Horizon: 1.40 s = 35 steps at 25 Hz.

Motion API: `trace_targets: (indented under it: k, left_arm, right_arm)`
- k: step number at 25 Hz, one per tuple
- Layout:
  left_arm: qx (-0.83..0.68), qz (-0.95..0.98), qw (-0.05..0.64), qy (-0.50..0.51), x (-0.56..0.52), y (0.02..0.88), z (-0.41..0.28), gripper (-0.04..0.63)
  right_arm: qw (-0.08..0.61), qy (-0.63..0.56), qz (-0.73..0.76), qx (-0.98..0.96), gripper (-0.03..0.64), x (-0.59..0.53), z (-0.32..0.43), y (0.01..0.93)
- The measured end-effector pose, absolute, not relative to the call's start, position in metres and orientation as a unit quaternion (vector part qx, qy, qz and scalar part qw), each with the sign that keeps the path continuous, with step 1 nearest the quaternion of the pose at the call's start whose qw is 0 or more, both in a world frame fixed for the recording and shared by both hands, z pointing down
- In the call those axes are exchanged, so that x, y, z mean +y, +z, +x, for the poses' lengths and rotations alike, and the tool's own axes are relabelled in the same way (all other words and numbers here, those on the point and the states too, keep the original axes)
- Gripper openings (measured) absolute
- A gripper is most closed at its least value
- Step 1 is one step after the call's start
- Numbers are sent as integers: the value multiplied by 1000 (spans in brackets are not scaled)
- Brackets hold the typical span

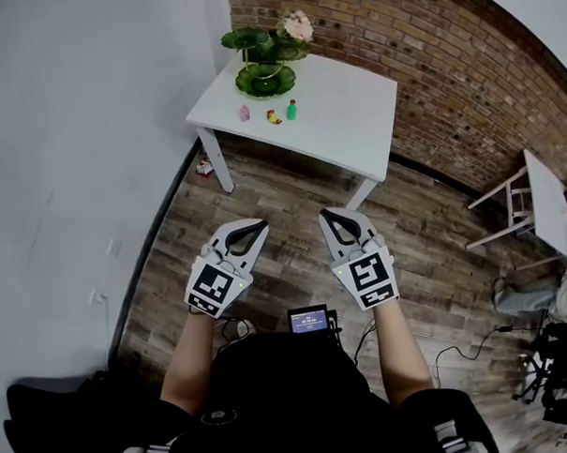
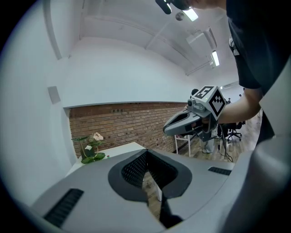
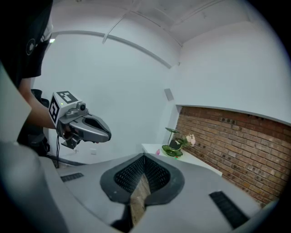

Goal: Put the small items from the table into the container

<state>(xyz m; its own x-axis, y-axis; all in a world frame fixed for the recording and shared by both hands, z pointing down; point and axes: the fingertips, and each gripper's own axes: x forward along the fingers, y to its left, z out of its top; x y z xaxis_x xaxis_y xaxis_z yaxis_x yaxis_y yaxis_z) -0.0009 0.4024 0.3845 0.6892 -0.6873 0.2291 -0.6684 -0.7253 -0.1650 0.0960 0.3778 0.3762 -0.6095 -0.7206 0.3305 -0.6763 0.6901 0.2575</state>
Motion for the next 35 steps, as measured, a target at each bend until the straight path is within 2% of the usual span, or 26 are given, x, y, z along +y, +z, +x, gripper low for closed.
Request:
trace_targets:
  k: [11, 26, 35]
  left_arm:
    - [373, -916, 27, -144, 401, 392, 3, 11]
    - [418, -894, 18, -158, 388, 404, 36, 11]
    - [403, -901, -1, -161, 329, 424, 17, 11]
  right_arm:
    - [209, -49, 389, -896, 15, 379, 104, 382]
    - [225, -47, 359, -904, 17, 371, 156, 410]
    - [208, -8, 365, -907, 17, 318, 136, 425]
